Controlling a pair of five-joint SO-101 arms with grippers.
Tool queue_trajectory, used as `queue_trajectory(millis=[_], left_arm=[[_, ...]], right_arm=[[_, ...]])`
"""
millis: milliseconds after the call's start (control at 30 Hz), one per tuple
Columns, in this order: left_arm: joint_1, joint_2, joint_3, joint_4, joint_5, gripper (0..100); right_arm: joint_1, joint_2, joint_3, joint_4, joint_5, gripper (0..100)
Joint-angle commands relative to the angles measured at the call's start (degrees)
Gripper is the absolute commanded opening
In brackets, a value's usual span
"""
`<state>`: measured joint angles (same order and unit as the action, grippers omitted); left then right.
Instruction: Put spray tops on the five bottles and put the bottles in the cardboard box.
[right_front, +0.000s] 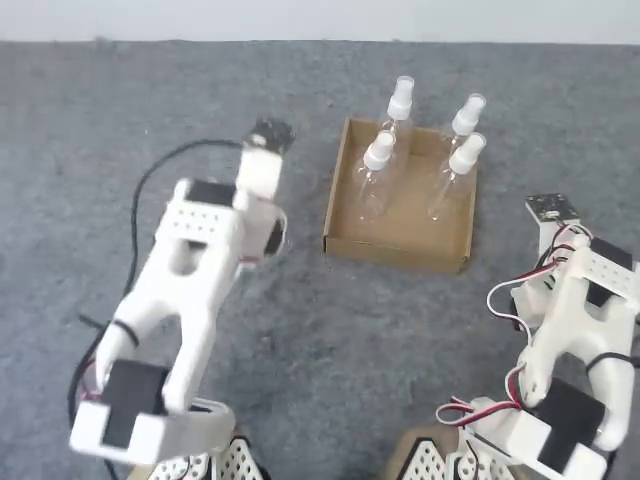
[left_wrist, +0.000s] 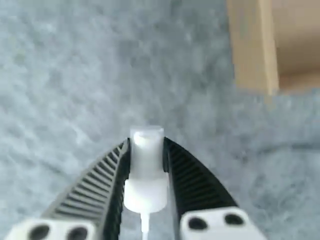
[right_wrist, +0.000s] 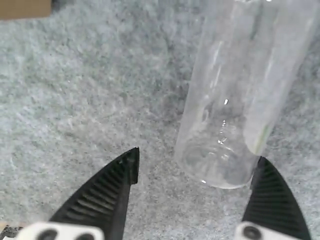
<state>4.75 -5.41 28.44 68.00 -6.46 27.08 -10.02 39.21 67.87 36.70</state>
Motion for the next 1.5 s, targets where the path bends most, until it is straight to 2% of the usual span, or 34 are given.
queue_trajectory(millis=[0, 167, 367, 633, 767, 967, 1100, 1267, 1333, 1467], left_arm=[[2.11, -7.12, 9.19, -5.89, -0.18, 1], [1.76, -7.12, 15.34, -11.08, -0.09, 2], [1.76, -7.3, 18.07, -11.6, -0.53, 15], [1.76, -7.12, 12.88, -8.18, -0.53, 15], [1.85, -7.12, 14.64, -8.35, -0.62, 15], [2.29, -7.12, 20.79, -14.86, -0.62, 15], [2.29, -7.03, 21.93, -15.82, -0.62, 14], [2.29, -7.21, 22.11, -15.74, -0.62, 2], [2.29, -8.0, 21.49, -15.38, -0.53, 1], [2.29, -11.25, 17.45, -10.02, -0.09, 1]], right_arm=[[-0.4, -0.84, -0.35, 0.22, 0.7, 30.0], [-0.48, -0.48, -0.35, 0.22, 0.7, 30.0], [-0.66, -0.75, -0.35, 0.13, 0.7, 30.0], [-0.57, -0.75, -0.35, 0.48, 0.7, 30.0], [-0.48, -0.75, -0.35, 0.4, 0.7, 30.0], [-0.66, -0.84, -0.35, 0.31, 0.7, 30.0], [-0.66, -0.84, -0.35, 0.48, 0.7, 30.0], [-0.66, -0.84, -0.35, 0.31, 0.7, 30.0], [-0.66, -0.84, -0.44, 0.13, 0.7, 30.0], [-0.66, -0.92, -1.14, 0.04, 0.7, 30.0]])
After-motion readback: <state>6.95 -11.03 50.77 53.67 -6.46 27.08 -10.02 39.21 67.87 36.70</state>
